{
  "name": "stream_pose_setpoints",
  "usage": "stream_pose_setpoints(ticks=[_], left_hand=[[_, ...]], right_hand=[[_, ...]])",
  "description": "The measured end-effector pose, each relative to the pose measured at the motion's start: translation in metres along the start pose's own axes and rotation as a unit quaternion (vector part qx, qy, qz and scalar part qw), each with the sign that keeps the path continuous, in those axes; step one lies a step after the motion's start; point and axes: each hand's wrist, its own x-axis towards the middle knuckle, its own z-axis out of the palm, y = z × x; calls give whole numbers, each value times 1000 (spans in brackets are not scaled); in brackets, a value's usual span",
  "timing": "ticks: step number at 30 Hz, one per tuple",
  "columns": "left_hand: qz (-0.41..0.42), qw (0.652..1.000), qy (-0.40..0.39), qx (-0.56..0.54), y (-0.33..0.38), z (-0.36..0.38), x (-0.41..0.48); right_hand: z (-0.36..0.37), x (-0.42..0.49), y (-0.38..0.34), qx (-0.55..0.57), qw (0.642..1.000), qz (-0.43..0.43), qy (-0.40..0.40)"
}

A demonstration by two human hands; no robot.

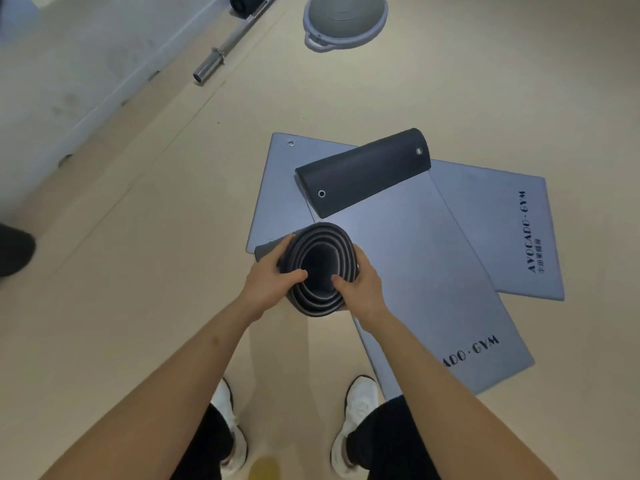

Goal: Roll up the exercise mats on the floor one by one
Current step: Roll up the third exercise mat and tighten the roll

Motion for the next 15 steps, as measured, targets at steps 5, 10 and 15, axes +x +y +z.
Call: stream_pose_setpoints(ticks=[5,10,15], left_hand=[[-44,994,10,-102,15,-43,-80],[-92,977,45,-188,46,-90,-167],[-71,978,71,-184,55,-149,-232]], right_hand=[[21,-64,-51,-72,997,-8,-19],[34,-115,-141,-158,983,28,-90],[75,-160,-224,-194,968,42,-150]])
